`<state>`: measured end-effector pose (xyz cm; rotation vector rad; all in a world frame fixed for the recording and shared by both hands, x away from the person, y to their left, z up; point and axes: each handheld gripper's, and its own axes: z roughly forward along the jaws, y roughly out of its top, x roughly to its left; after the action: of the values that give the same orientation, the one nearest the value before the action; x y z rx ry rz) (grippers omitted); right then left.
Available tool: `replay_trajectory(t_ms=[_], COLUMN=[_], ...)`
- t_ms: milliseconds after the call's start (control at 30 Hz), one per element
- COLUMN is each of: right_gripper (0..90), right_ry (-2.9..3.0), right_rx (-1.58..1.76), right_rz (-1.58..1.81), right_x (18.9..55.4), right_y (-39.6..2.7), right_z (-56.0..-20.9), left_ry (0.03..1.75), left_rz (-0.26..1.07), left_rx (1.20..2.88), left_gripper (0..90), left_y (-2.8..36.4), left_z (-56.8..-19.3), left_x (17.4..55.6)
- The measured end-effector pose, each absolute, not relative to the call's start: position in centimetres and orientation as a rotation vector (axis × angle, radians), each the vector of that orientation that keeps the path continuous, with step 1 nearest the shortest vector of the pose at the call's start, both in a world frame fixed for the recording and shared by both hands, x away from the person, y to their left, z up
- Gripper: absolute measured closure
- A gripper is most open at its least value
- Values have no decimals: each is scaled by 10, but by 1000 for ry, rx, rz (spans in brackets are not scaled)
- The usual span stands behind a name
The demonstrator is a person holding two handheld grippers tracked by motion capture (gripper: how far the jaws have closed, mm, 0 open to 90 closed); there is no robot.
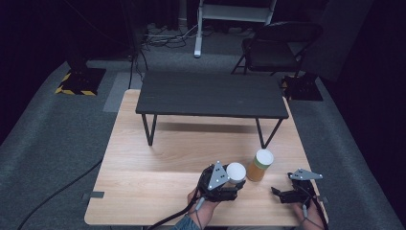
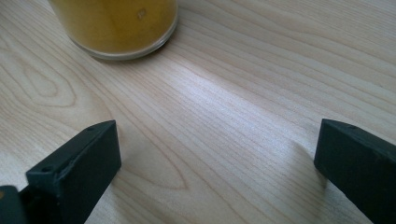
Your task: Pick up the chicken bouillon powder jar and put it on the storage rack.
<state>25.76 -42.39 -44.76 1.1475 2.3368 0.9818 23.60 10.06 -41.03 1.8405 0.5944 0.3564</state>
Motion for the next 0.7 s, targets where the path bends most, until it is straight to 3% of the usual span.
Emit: replay_trajectory(t_ms=[700], right_gripper=[2], right_ry=[2339], right_rx=[1148], right_rz=[983], right_x=[258], right_y=[-424], right_z=[-448], left_ry=[600], left_rz=[462], left_rx=[1806], left_gripper=[333], left_y=[132], left_z=[-349], left_x=[252])
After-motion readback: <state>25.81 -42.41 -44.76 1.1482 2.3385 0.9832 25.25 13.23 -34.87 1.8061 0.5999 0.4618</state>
